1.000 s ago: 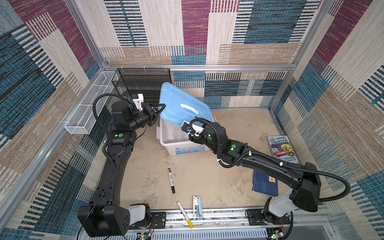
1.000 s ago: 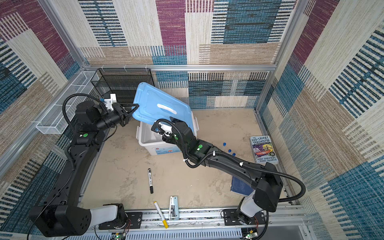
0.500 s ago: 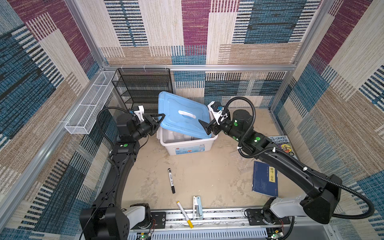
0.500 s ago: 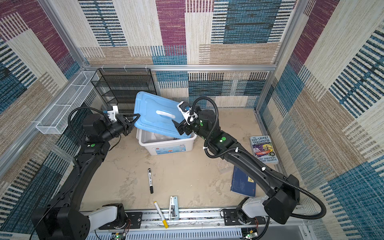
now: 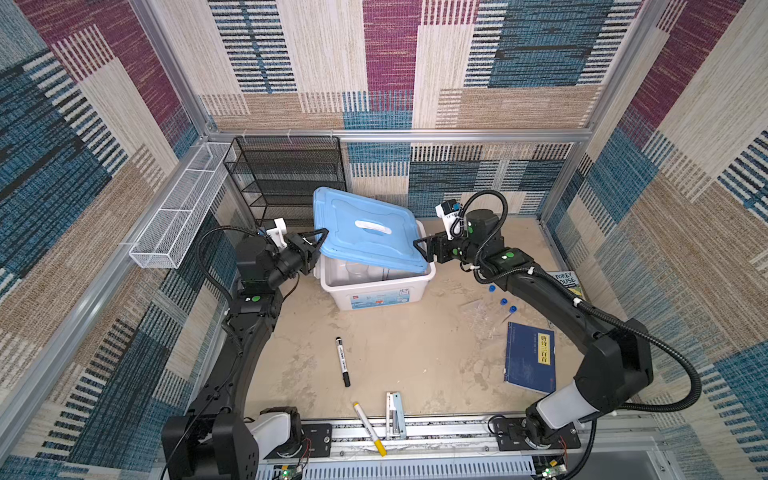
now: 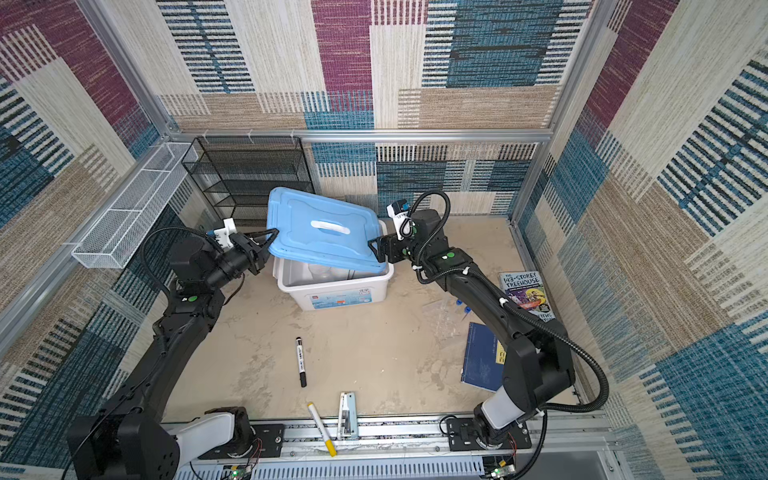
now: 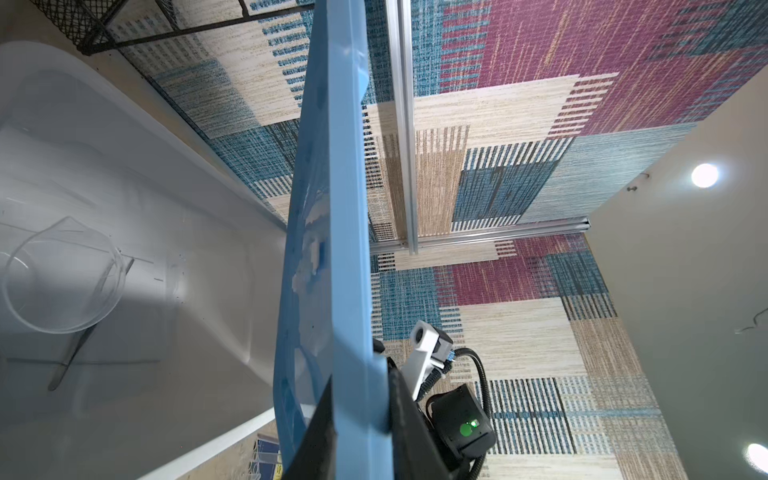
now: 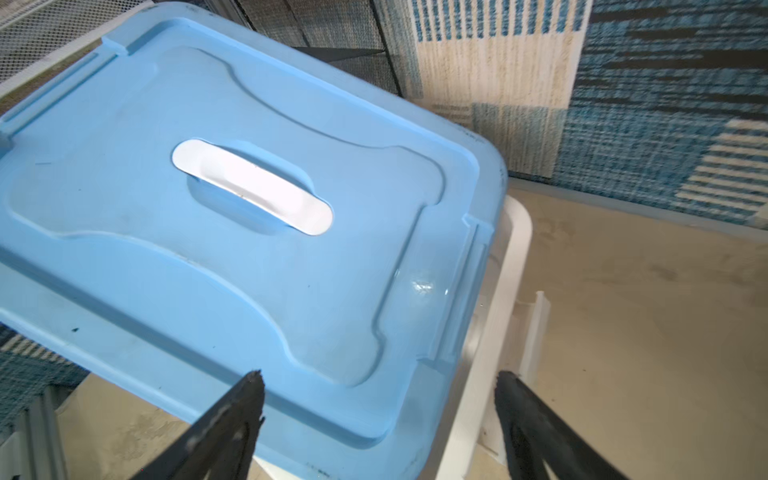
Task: Organize the chemistry lab equipment
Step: 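Lower the blue lid onto the white bin with right while left regrasps its edge, then hold the lid edges with both grippers and align it over the bin rim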
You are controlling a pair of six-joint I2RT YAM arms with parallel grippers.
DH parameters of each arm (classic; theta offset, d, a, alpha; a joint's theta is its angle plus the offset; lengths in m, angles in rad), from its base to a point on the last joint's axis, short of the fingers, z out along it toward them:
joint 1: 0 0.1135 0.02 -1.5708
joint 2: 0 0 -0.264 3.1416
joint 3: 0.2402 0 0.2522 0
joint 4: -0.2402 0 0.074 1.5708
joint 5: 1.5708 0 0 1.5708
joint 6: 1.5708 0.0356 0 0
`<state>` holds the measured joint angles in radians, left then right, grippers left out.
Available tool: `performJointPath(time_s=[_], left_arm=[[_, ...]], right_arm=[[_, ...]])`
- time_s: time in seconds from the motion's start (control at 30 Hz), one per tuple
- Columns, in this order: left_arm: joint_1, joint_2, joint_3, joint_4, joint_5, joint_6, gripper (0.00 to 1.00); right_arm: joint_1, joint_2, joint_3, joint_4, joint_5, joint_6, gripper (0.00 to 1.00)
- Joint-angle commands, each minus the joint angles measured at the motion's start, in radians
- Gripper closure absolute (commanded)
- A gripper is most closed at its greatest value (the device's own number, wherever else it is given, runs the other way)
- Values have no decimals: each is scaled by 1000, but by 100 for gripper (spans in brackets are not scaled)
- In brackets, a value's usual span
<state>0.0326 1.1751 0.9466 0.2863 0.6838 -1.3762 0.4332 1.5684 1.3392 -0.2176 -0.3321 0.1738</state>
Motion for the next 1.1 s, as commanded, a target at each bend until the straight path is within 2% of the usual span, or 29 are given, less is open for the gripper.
performJointPath(time_s=[0.0,0.07,0.2,0.5,0.63,0.77,0.9,1.0,1.07], left_arm=[[2,7,18,91,-1,-102,100],[0,0,6,117,8,-129,100],[-1,-44,-36,57,-1,-89,100],[-7,-17,-165,229,13,-167,100],[-7,-24,-192,198,8,-141,100],[-2,-23,-219,274,-11,-222,100],[-7,-14,-191,255,19,-232,100],[-10,-22,-235,313,5,-289,100],[-10,-28,-245,304,-1,-275,100]], right_arm=[[-5,32,27,-14,-67,53,14],[-7,46,40,-26,-67,59,15],[-11,48,37,-18,-74,69,17],[-27,93,46,-46,-81,102,20],[-37,97,45,-62,-51,113,21],[-42,109,50,-80,-33,112,21],[-50,119,41,-81,-37,115,22],[-67,122,18,-65,-59,137,21],[-80,123,2,-47,-96,151,21]])
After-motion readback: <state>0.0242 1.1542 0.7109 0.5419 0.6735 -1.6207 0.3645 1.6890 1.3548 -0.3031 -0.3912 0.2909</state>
